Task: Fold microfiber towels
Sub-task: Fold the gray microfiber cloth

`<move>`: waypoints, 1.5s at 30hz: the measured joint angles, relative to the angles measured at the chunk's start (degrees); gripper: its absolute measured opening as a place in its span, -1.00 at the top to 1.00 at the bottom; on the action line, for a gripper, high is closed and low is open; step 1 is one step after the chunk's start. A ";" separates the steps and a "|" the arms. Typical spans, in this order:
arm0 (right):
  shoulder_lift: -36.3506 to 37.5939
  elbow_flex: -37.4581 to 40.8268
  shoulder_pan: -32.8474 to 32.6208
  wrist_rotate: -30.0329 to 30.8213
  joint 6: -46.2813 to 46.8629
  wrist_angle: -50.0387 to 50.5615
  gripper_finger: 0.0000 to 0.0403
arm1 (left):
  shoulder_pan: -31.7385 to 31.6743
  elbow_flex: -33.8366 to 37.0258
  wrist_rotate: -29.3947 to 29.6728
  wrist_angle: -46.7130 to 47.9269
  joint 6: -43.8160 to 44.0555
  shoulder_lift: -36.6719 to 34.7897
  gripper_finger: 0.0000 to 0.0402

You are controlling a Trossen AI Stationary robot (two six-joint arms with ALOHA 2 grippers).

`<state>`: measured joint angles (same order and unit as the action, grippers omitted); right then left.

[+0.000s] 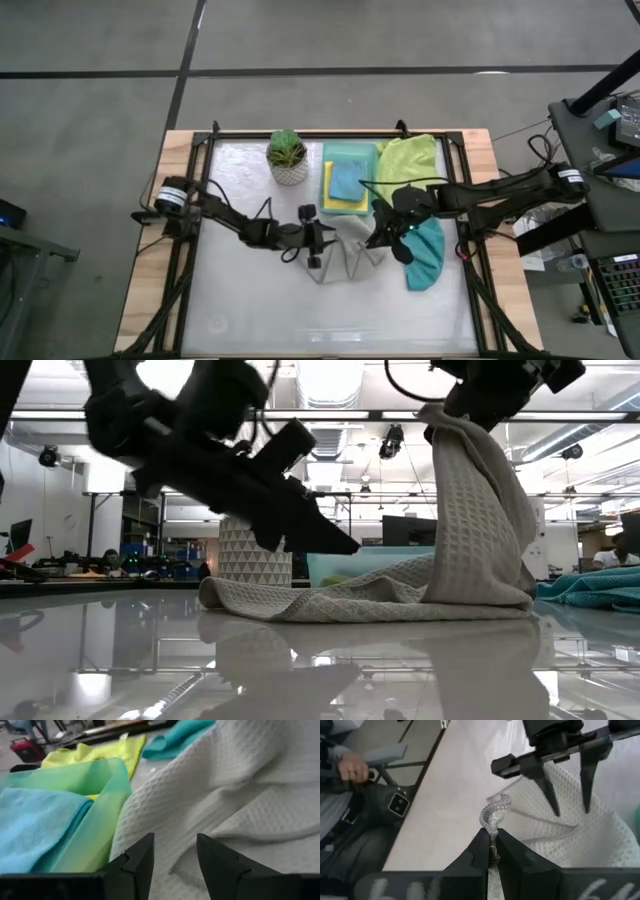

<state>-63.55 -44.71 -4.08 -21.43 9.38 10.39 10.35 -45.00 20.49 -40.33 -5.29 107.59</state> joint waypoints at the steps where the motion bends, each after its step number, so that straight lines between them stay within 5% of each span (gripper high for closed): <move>1: -0.38 0.00 0.00 0.00 -0.46 -0.08 0.94 | -0.32 -0.94 -1.44 3.10 -1.19 -0.46 0.34; 7: -1.62 0.02 0.00 0.63 -3.61 -0.37 0.94 | -2.41 -4.25 -8.98 14.44 -4.59 -0.88 0.34; 15: -1.62 0.02 0.00 4.10 -6.36 -0.64 0.94 | -2.75 -4.37 -9.68 13.59 -10.32 -0.90 0.34; 32: -1.60 0.13 0.00 4.03 -10.99 -2.43 0.94 | -2.84 -5.81 -9.72 10.14 -8.62 -0.73 0.34; 45: -1.60 0.13 0.00 4.00 -10.90 -2.06 0.94 | -3.53 -6.95 -12.09 3.36 -8.56 6.77 0.34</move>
<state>-65.14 -44.58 -4.08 -17.43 -1.52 8.33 6.81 -51.94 8.40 -36.97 -13.85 114.36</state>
